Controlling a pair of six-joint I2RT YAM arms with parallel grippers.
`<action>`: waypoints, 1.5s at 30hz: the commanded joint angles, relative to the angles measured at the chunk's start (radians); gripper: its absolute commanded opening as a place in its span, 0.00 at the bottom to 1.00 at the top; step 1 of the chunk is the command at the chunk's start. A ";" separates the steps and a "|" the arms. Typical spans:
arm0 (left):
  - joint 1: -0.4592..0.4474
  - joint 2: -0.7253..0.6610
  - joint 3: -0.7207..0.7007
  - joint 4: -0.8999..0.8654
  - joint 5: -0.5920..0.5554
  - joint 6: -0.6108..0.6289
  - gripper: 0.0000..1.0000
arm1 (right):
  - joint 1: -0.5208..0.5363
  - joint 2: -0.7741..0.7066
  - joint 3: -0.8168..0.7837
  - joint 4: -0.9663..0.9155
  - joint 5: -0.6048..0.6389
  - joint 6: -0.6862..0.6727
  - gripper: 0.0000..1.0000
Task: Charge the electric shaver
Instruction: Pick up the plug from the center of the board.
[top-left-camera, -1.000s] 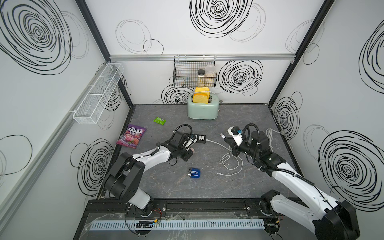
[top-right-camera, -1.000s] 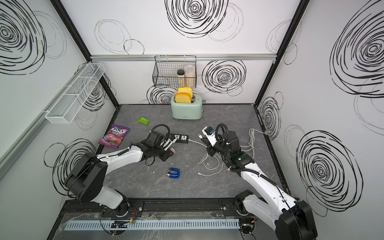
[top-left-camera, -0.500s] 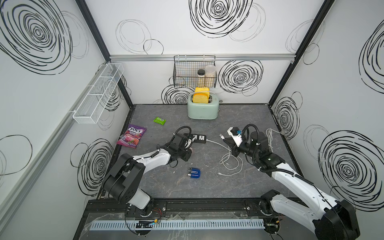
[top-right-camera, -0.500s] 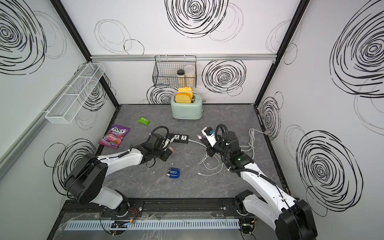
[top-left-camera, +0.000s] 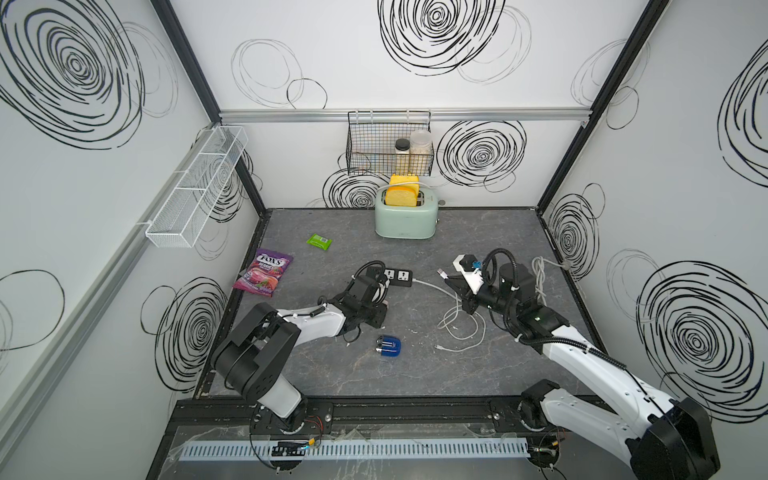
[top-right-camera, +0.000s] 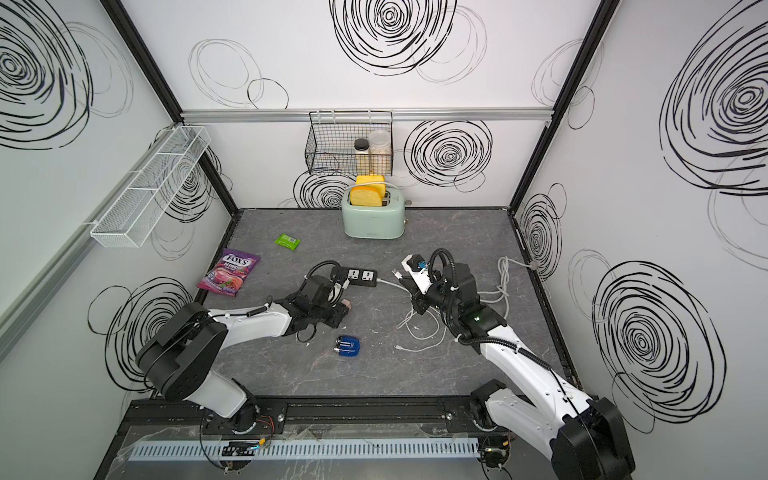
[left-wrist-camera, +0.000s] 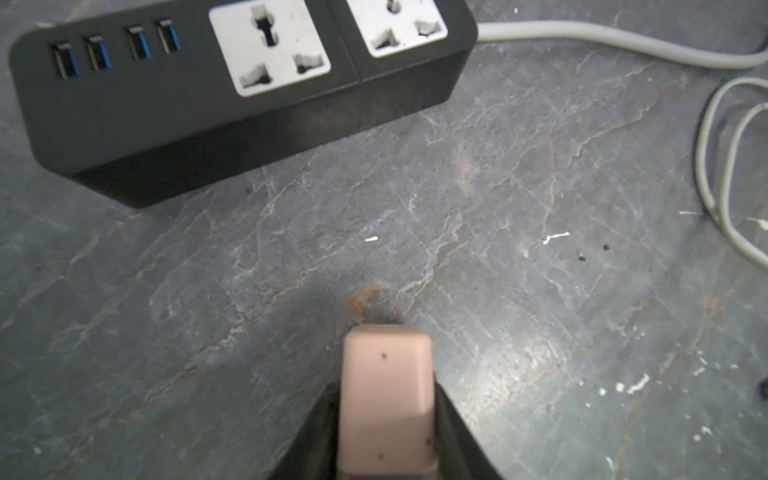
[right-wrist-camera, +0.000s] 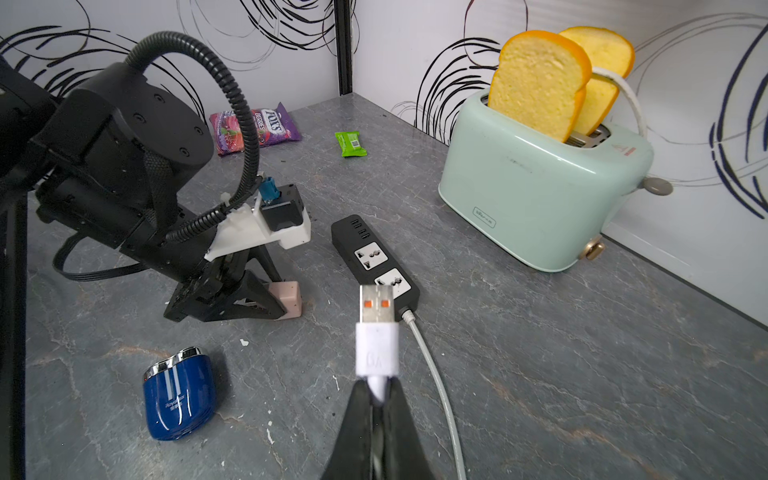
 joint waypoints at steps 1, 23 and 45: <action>-0.002 0.013 -0.033 0.075 -0.036 -0.039 0.51 | 0.004 0.000 -0.004 0.029 -0.002 0.005 0.00; 0.005 -0.007 -0.260 0.459 0.032 0.001 0.49 | 0.004 -0.023 -0.028 0.022 0.011 0.004 0.00; 0.097 -0.090 -0.091 0.327 0.332 0.152 0.00 | 0.029 0.006 0.027 -0.102 -0.046 -0.060 0.00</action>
